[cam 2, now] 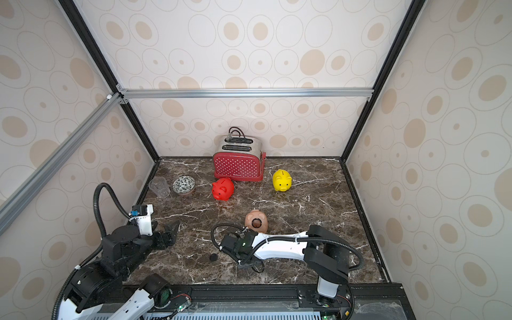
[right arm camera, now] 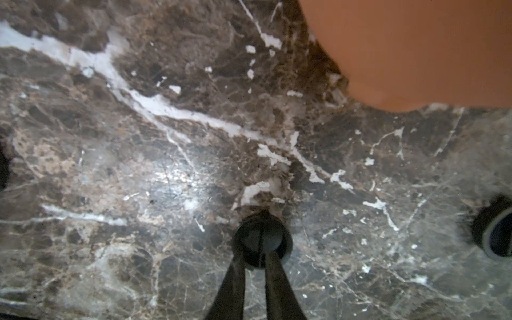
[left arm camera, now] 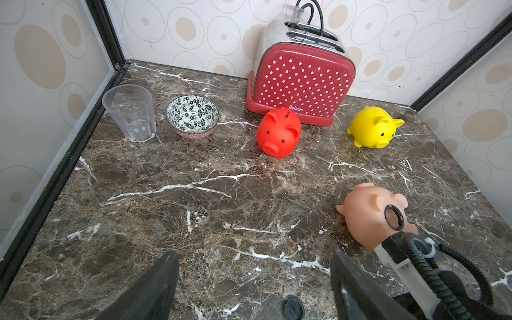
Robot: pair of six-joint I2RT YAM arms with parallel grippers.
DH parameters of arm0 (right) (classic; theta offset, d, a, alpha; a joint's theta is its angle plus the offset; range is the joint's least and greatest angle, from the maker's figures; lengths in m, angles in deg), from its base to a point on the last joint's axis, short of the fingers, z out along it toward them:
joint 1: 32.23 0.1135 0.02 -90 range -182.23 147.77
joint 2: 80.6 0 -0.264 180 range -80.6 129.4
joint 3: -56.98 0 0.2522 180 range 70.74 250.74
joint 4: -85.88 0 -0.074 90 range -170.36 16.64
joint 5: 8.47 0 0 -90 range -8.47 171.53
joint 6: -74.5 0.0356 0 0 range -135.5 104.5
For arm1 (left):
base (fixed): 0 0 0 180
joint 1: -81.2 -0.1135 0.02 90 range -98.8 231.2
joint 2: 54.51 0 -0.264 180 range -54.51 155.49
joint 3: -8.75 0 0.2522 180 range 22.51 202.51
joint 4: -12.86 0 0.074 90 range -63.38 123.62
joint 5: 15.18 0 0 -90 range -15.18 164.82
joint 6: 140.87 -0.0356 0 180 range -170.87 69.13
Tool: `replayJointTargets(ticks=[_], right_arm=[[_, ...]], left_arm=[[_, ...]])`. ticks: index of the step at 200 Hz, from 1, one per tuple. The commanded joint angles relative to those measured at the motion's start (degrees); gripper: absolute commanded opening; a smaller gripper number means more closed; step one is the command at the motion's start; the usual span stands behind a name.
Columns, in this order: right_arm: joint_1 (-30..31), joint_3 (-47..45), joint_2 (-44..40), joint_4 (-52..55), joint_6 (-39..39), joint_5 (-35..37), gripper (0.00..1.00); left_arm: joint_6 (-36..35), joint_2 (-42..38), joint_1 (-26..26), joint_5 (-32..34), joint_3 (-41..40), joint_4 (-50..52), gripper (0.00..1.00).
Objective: Close piggy banks
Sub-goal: Pick up the knob at the center of the board.
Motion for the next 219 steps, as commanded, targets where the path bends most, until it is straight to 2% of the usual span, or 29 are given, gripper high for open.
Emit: replayJointTargets(ticks=[1, 219], right_arm=[[-0.4, -1.15, 0.53, 0.53, 1.56, 1.23, 0.17], [-2.16, -2.83, 3.47, -2.83, 0.6, -1.38, 0.15]], left_arm=[[-1.01, -0.38, -0.32, 0.41, 0.38, 1.31, 0.86], [-0.95, -0.21, -0.32, 0.67, 0.3, 1.31, 0.88]])
